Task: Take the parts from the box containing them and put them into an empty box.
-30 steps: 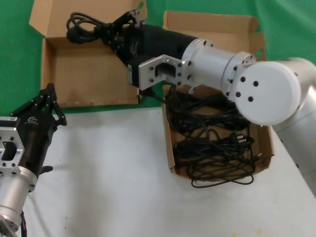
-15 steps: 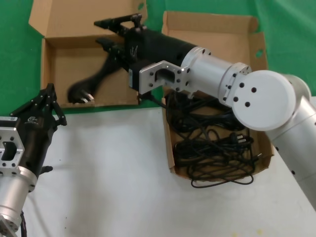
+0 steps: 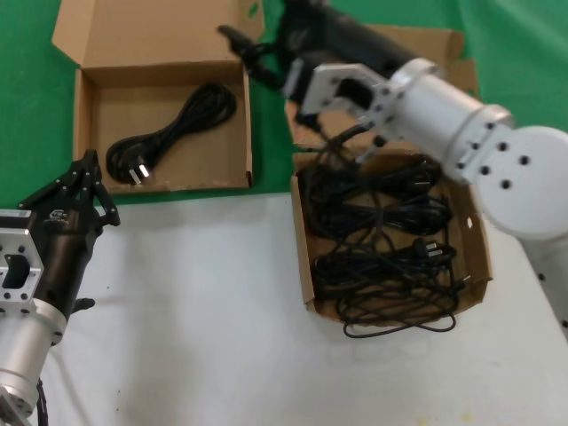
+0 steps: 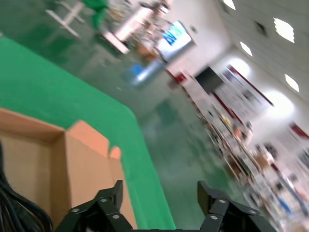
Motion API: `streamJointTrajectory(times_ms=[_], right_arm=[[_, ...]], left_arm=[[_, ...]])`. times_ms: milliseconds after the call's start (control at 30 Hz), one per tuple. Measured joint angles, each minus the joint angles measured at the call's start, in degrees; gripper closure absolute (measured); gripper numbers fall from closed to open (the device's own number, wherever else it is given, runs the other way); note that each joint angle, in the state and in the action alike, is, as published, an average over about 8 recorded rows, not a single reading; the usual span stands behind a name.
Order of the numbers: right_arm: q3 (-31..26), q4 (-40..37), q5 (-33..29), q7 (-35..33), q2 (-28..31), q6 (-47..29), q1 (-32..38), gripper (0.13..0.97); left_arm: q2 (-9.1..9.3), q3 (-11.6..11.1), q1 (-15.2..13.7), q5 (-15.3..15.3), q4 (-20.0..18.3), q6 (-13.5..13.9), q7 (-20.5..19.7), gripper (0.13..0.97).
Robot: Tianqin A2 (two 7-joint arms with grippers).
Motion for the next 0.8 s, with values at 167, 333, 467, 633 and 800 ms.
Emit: streamJointTrajectory(times_ms=[167, 333, 467, 633, 800], right_arm=[[3.81, 2.41, 0.25, 3.83, 0.85, 1.13, -3.80, 0.521], [5.11, 3.97, 2.27, 4.96, 2.01, 2.23, -7.20, 0.424], [5.23, 4.67, 3.73, 5.46, 3.05, 3.00, -9.35, 0.327], [5.25, 4.89, 4.84, 5.96, 3.88, 3.77, -10.90, 0.311], [5.93, 5.06, 6.13, 6.43, 3.98, 4.54, -12.27, 0.230]], left_arm=[[0.00, 0.00, 0.00, 0.00, 0.00, 0.00, 0.00, 0.952], [0.00, 0.00, 0.00, 0.00, 0.00, 0.00, 0.00, 0.952], [0.00, 0.00, 0.00, 0.00, 0.00, 0.00, 0.00, 0.952], [0.01, -0.02, 0.02, 0.01, 0.00, 0.00, 0.00, 0.952], [0.05, -0.11, 0.08, 0.09, 0.02, 0.02, -0.04, 0.935]])
